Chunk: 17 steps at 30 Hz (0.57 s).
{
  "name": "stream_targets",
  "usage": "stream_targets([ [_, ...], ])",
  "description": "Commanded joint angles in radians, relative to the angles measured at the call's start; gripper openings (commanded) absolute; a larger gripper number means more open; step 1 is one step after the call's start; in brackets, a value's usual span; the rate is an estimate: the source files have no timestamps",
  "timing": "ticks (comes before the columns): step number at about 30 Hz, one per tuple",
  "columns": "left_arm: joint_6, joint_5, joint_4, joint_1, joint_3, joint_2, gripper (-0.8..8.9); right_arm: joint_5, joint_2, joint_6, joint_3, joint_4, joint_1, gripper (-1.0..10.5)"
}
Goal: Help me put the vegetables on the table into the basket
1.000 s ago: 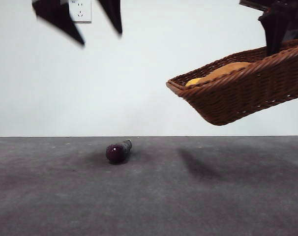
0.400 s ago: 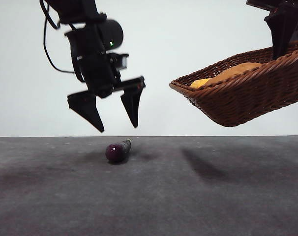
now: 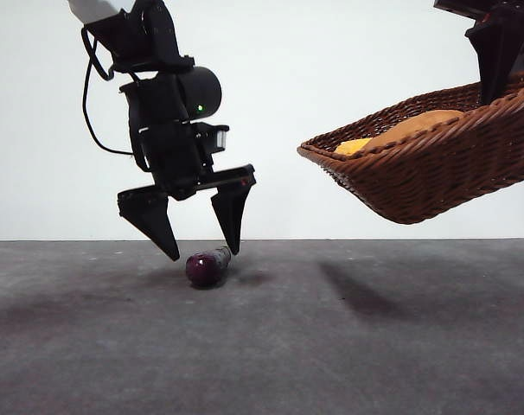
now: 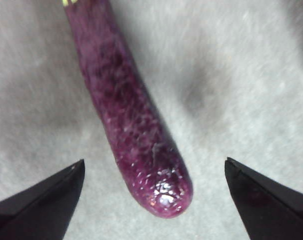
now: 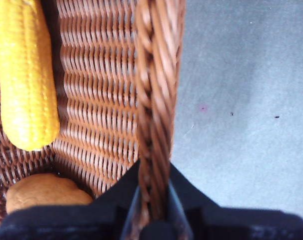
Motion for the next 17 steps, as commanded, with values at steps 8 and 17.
stream_targets([
  [8,0.005,-0.011,-0.011,0.009,0.000,0.032,4.01,-0.015,-0.003,-0.019,-0.002,-0.010,-0.001,-0.1],
  [17,0.004,-0.011,-0.018,0.006,0.000,0.062,3.99,-0.015,-0.003,-0.019,-0.002,-0.018,-0.001,-0.1],
])
